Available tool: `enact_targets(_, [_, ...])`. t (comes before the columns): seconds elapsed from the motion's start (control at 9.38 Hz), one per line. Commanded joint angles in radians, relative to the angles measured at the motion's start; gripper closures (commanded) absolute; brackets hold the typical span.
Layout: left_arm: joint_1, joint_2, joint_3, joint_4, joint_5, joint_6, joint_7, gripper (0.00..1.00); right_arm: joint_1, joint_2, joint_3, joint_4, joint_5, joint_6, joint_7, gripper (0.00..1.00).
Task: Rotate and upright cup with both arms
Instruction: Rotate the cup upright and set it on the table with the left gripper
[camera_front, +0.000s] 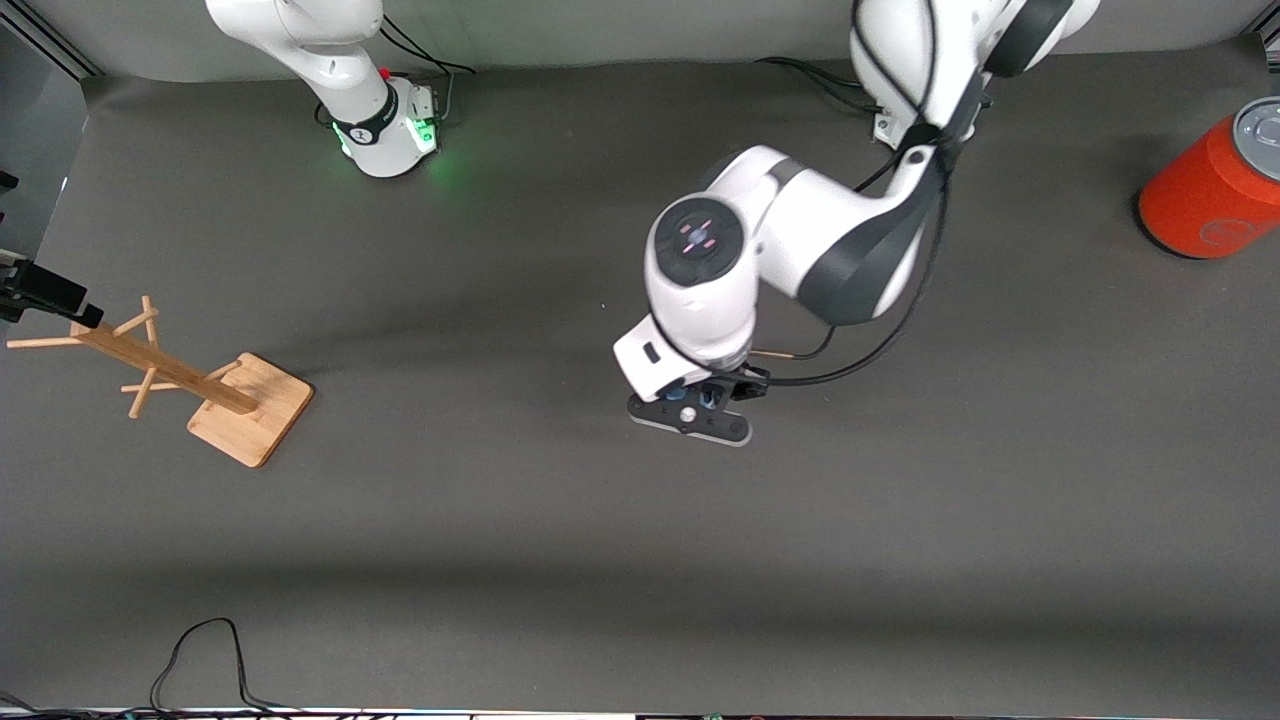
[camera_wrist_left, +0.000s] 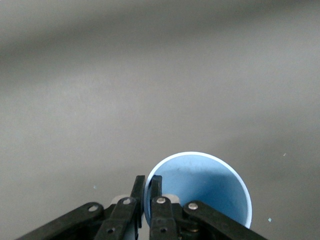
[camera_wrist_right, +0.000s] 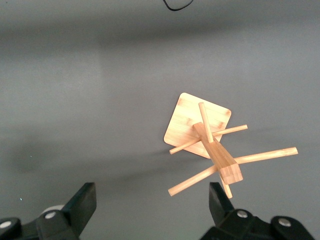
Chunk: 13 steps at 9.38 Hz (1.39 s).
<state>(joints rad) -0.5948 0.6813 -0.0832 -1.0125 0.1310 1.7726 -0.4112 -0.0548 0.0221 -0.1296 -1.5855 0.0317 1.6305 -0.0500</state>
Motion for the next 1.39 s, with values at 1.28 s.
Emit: enact_targets(1.28, [-0.016, -0.146, 0.019, -0.876, 1.323, 1.027, -1.464, 1.00, 0.018, -0.017, 0.001, -0.017, -0.065, -0.044, -0.044, 0.00])
